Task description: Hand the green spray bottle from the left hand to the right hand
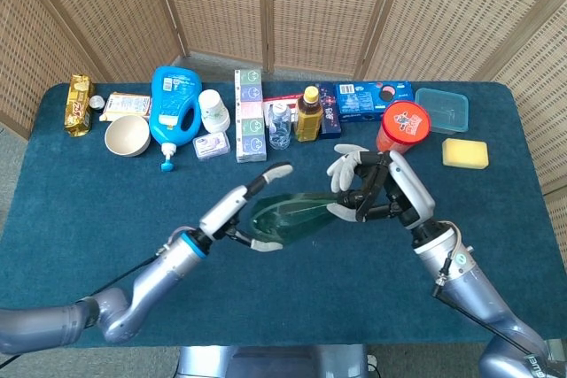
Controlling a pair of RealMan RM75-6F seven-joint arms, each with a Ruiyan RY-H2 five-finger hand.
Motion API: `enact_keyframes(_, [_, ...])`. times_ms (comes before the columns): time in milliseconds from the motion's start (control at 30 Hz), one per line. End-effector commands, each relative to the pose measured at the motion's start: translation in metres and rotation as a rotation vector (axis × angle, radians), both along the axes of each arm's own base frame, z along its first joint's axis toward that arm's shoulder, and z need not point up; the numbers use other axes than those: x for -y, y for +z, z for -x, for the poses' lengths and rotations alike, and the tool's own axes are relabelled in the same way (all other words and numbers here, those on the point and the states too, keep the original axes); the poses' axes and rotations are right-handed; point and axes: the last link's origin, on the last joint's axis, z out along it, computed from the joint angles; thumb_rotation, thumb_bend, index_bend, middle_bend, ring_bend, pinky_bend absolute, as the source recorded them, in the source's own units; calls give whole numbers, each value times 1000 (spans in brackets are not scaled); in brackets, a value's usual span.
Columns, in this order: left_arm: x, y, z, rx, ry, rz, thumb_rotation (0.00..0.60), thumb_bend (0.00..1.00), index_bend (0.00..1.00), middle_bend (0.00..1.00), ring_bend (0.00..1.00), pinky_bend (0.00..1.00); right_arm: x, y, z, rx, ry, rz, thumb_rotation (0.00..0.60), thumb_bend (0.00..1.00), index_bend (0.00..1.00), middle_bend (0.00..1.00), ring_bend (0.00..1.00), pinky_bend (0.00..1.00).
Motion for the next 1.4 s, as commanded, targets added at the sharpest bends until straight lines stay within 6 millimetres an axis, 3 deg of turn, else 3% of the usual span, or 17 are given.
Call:
enact_keyframes(33, [-1, 26, 28, -48, 13, -99, 600, 0, 0, 0, 0, 15, 0, -1, 4, -24, -8, 6, 600, 412, 701, 775, 423, 179])
enact_keyframes(167, [-6, 45, 53, -78, 54, -148, 600, 0, 0, 0, 0, 15, 2, -5, 11, -39, -25, 5, 600, 412, 702, 774, 425, 179])
enact_keyframes(400, [-12, 56, 76, -137, 81, -181, 600, 0, 0, 0, 0, 14, 4, -7, 20, -65, -48, 20, 600, 415, 704, 775, 426, 179])
enact_keyframes(567, [-6, 96, 118, -300, 96, -336, 600, 0, 0, 0, 0, 5, 8, 0, 34, -97, -78, 51, 600, 415, 705, 774, 427, 179])
enact_keyframes(633, [-2, 105, 126, -334, 101, -367, 600, 0, 0, 0, 0, 2, 8, 2, 36, -102, -82, 53, 600, 415, 704, 775, 428, 179])
enact_keyframes(733, [8, 125, 148, -462, 119, -429, 600, 0, 0, 0, 0, 0, 8, 4, 42, -112, -92, 63, 600, 415, 705, 775, 429, 179])
enact_keyframes(833, [29, 161, 184, -674, 189, -535, 600, 0, 0, 0, 0, 0, 7, 8, 50, -136, -105, 81, 600, 415, 705, 775, 429, 179])
enact_keyframes(933, [41, 174, 194, -709, 233, -570, 600, 0, 0, 0, 0, 0, 5, 10, 53, -145, -109, 89, 600, 415, 705, 774, 429, 179])
enact_keyframes(1000, [58, 188, 211, -769, 279, -608, 600, 0, 0, 0, 0, 0, 4, 13, 56, -166, -112, 111, 600, 415, 705, 774, 429, 179])
enact_keyframes(1400, [119, 225, 261, -905, 489, -654, 600, 0, 0, 0, 0, 0, -5, 17, 61, -229, -117, 165, 600, 416, 705, 775, 429, 179])
